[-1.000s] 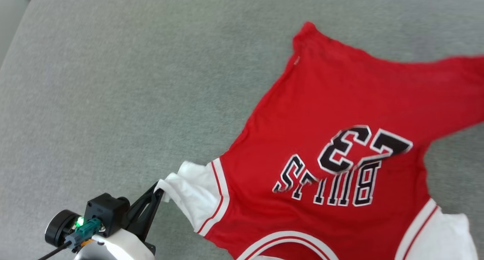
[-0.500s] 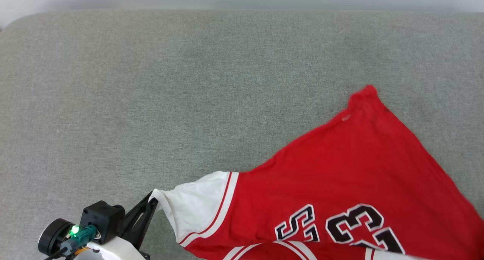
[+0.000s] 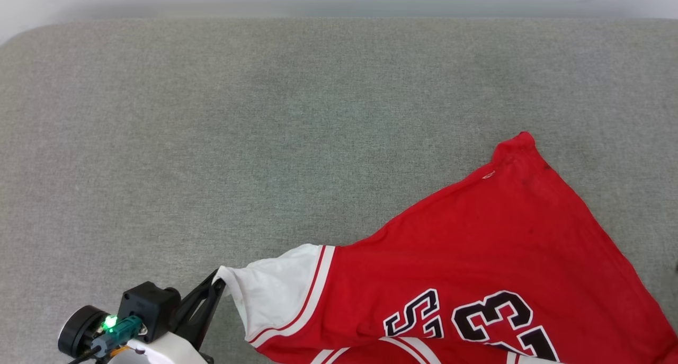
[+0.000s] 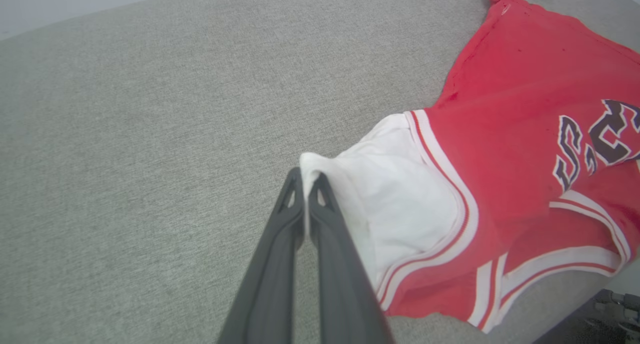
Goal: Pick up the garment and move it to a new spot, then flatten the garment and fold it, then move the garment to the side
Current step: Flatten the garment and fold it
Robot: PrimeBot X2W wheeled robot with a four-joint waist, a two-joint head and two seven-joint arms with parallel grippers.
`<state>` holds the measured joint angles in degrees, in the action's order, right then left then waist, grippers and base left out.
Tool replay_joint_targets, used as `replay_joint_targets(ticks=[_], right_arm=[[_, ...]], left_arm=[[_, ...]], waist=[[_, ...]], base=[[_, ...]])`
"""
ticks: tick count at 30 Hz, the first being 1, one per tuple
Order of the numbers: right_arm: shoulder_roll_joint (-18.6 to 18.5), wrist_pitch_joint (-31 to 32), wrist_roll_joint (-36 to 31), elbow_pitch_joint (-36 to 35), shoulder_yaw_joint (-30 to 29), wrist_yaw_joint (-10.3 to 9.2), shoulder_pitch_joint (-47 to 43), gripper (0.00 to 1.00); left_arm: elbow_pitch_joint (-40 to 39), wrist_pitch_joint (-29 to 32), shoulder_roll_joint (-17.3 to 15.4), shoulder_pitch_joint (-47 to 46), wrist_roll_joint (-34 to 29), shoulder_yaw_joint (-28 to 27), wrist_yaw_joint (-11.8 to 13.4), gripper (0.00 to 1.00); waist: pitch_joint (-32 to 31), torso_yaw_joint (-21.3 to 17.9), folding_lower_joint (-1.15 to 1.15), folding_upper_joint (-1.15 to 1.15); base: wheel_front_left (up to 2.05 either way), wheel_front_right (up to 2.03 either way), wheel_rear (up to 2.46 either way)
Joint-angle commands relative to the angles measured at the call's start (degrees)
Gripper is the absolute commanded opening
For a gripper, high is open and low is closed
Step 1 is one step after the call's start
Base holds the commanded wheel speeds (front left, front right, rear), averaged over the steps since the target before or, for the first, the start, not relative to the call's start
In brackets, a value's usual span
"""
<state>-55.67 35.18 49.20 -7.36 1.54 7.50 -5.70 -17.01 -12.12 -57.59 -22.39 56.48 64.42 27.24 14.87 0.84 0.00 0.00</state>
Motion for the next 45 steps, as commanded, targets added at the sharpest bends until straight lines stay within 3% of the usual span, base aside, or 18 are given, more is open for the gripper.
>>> replay_joint_targets(ticks=[1, 6, 12, 20, 28, 36, 37, 38, 45], right_arm=[[-0.74, 0.62, -0.50, -2.02, -1.33, -0.02, 2.05, 1.00], [-3.60, 5.98, -0.64, -7.67, -2.92, -0.03, 10.39, 1.00], [-5.05, 15.19, -1.55, -9.55, 4.67, -0.03, 23.68, 1.00], [3.13, 26.35, -6.94, -0.34, 18.18, -0.03, 42.37, 1.00], [9.98, 23.67, -10.83, 11.51, 24.28, -0.04, 50.41, 1.00], [11.72, 20.62, -9.79, 18.11, 31.23, -0.02, 47.03, 1.00], [11.68, 19.67, -9.76, 18.21, 32.10, -0.01, 47.02, 0.44], [11.63, 18.32, -9.76, 18.02, 32.80, -0.01, 47.39, 0.00], [10.41, 8.11, -7.38, 17.17, 31.04, -0.02, 51.57, 0.00]], left_arm=[[-0.20, 0.21, 0.29, -0.76, -0.55, 0.04, 0.00, 0.00], [-0.51, 0.94, 1.09, -2.56, -1.92, 0.23, -0.49, 0.00], [-0.23, 1.69, 2.60, -4.92, -3.49, 0.35, -1.14, 0.00], [0.47, 1.82, 5.24, -7.65, -5.17, 0.51, -1.95, 0.00], [0.95, 1.19, 6.84, -8.85, -5.98, 0.22, -1.99, 0.00], [1.68, 1.01, 7.68, -9.69, -6.37, 0.22, -2.47, 0.00], [1.85, 0.95, 7.78, -9.65, -6.30, 0.24, -2.56, 0.00], [2.13, 0.98, 7.76, -9.64, -6.35, 0.33, -2.63, 0.00], [3.12, 0.02, 7.99, -9.91, -7.14, -0.34, -1.97, 0.00]], waist=[[0.35, 0.36, 0.00, 0.00], [2.11, 2.06, 0.00, 0.00], [5.42, 4.89, 0.00, 0.00], [10.16, 8.16, 0.00, 0.00], [13.87, 9.89, 0.00, 0.00], [15.02, 10.28, 0.00, 0.00], [14.92, 10.18, 0.00, 0.00], [14.69, 10.01, 0.00, 0.00], [9.45, 8.48, 0.00, 0.00]], base=[[0.00, 0.00, 0.00], [0.00, 0.00, 0.00], [0.00, 0.00, 0.00], [0.00, 0.00, 0.00], [0.00, 0.00, 0.00], [0.00, 0.00, 0.00], [0.00, 0.00, 0.00], [0.00, 0.00, 0.00], [0.00, 0.00, 0.00]])
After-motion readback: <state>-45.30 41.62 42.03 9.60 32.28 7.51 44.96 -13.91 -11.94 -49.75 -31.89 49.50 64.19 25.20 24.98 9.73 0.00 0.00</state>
